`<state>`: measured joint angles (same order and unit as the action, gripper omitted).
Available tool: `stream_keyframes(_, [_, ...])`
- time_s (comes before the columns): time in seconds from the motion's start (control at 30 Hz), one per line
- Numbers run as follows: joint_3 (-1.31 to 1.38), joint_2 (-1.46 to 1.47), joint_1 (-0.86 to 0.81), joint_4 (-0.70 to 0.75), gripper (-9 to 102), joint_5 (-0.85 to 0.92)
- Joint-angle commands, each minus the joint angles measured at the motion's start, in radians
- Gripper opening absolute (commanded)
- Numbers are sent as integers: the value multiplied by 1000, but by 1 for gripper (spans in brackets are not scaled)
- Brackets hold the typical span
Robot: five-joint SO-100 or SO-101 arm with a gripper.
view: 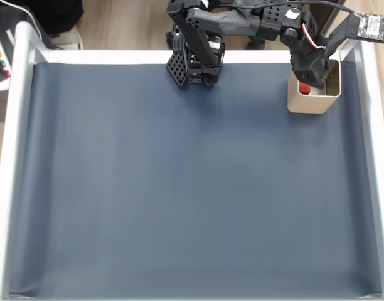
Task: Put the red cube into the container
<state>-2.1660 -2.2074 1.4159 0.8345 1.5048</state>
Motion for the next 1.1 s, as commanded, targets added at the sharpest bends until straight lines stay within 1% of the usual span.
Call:
stream_keyframes(0.0, [41, -41, -12, -8, 19, 3])
stream_keyframes(0.17, [40, -49, -18, -8, 17, 6])
stream_keyframes(0.33, [40, -67, -25, -8, 0, 2])
stream_keyframes(0.53, [58, -104, -84, -5, 0, 9])
stream_keyframes(0.63, [69, -132, -166, -3, 0, 25])
stream_keyframes(0.77, [71, -170, -319, -3, 0, 32])
stream_keyframes(0.93, [37, -227, -540, -8, 0, 51])
stream_keyframes(1.07, [-41, -278, -733, -58, 0, 72])
